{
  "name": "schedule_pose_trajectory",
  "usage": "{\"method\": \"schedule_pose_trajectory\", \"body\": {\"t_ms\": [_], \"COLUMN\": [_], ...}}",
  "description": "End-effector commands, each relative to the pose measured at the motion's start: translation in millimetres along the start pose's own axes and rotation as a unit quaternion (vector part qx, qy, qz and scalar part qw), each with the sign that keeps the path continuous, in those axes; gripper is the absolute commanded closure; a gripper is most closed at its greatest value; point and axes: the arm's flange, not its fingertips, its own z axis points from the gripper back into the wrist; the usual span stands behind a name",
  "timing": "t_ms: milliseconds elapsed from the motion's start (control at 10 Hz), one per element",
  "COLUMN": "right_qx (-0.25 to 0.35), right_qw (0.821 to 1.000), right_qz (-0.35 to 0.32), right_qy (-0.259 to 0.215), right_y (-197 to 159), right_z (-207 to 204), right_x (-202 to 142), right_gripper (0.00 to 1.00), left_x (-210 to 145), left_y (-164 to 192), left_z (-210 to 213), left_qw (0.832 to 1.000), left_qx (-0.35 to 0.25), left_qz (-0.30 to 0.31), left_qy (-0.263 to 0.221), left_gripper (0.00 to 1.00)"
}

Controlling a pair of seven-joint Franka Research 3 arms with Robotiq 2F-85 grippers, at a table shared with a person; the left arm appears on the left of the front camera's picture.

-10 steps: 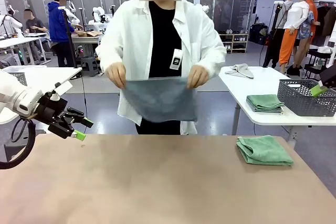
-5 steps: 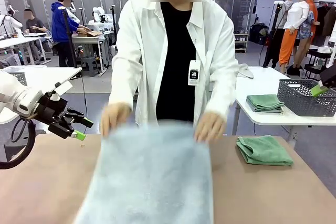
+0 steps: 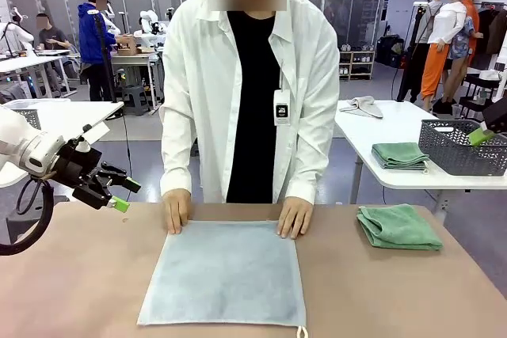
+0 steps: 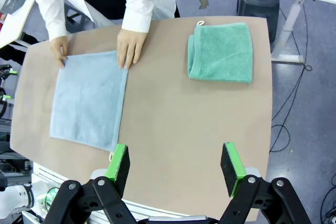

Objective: Fold the towels and place them in the basket.
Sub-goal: When a person lays out a Towel with hook on the table, fold it in half twice.

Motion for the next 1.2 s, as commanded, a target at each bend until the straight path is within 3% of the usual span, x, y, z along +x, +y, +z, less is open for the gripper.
{"method": "schedule_pose_trajectory", "body": {"t_ms": [0, 400, 600, 900, 1100], "right_qx": [-0.005, 0.0, 0.017, 0.009, 0.025], "right_qw": [1.0, 1.0, 0.986, 0.93, 0.853], "right_qz": [-0.01, 0.0, 0.166, 0.366, 0.521], "right_qy": [-0.002, 0.0, -0.008, -0.017, 0.011], "right_y": [2.4, 0.0, 24.5, 110.2, 172.2], "right_z": [0.7, 0.0, -0.8, 14.0, 2.7], "right_x": [1.9, 0.0, 4.9, 27.2, 22.2], "right_gripper": [0.13, 0.12, 0.12, 0.12, 0.12], "left_x": [0.8, 0.0, 42.4, 150.7, 198.2], "left_y": [-1.5, 0.0, -20.8, -77.2, -116.7], "left_z": [-1.3, 0.0, 22.7, 40.5, 23.6], "left_qw": [1.0, 1.0, 0.995, 0.977, 0.955], "left_qx": [0.006, 0.0, 0.068, 0.108, 0.112], "left_qz": [-0.001, 0.0, -0.042, -0.104, -0.124], "left_qy": [0.004, 0.0, 0.052, 0.154, 0.247], "left_gripper": [0.0, 0.0, 0.0, 0.0, 0.0]}}
